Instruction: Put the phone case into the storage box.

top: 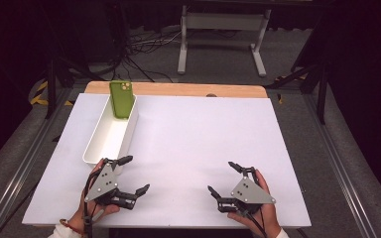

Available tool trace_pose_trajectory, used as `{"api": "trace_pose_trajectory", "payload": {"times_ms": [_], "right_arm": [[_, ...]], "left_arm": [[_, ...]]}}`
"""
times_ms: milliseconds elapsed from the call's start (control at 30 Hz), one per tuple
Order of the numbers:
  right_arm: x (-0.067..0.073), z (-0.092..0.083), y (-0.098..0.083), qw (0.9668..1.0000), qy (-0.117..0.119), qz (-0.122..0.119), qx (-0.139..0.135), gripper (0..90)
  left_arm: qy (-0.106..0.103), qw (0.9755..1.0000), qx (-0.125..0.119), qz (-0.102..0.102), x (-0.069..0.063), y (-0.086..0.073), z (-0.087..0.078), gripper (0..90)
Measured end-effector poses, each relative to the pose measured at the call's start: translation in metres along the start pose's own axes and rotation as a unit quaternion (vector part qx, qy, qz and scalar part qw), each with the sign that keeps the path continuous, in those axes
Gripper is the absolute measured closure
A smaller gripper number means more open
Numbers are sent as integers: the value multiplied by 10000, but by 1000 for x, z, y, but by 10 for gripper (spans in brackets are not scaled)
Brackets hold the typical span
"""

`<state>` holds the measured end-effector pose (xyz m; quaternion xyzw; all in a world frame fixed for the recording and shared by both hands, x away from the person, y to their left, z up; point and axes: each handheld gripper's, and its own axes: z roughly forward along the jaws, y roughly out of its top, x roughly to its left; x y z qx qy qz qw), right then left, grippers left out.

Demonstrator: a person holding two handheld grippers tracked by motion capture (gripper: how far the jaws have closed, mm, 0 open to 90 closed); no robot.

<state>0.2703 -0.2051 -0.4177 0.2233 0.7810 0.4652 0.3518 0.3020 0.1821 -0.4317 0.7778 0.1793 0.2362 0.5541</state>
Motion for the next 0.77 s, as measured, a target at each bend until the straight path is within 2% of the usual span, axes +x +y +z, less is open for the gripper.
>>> {"api": "trace_pose_trajectory", "payload": {"times_ms": [200,367,400,500,767], "right_arm": [[-2,-1,-1,10000,-11,25,-11,124],[-1,1,-3,10000,58,-1,22,128],[-1,1,-3,10000,83,8,13,128],[-4,4,-5,9999,127,31,21,128],[-6,-1,-6,10000,31,63,2,128]], "left_arm": [[33,10000,10,-41,2,0,0,45],[70,9999,42,-88,4,-2,2,45],[84,9999,83,-43,4,-1,2,45],[105,9999,38,-81,4,-1,2,45],[90,9999,109,-24,1,0,6,47]]}}
